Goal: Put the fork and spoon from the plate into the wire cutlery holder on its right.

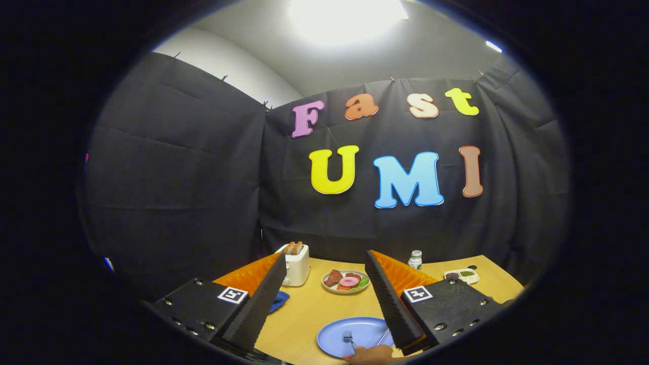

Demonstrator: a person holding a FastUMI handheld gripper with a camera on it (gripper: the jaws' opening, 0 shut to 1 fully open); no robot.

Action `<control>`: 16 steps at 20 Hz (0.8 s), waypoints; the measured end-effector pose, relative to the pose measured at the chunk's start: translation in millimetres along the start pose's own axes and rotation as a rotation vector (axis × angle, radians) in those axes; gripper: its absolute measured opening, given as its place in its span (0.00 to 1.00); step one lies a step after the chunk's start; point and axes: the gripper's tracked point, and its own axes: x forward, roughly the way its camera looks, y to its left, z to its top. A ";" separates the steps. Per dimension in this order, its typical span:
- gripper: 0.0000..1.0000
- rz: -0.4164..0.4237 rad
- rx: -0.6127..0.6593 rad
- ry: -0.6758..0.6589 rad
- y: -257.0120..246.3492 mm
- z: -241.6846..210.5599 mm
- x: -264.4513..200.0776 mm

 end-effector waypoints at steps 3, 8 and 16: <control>0.96 0.054 -0.004 -0.005 23.2 1.6 2.9; 0.96 0.069 -0.042 0.019 31.9 -3.3 10.0; 0.96 0.024 -0.052 0.081 21.5 -14.5 15.3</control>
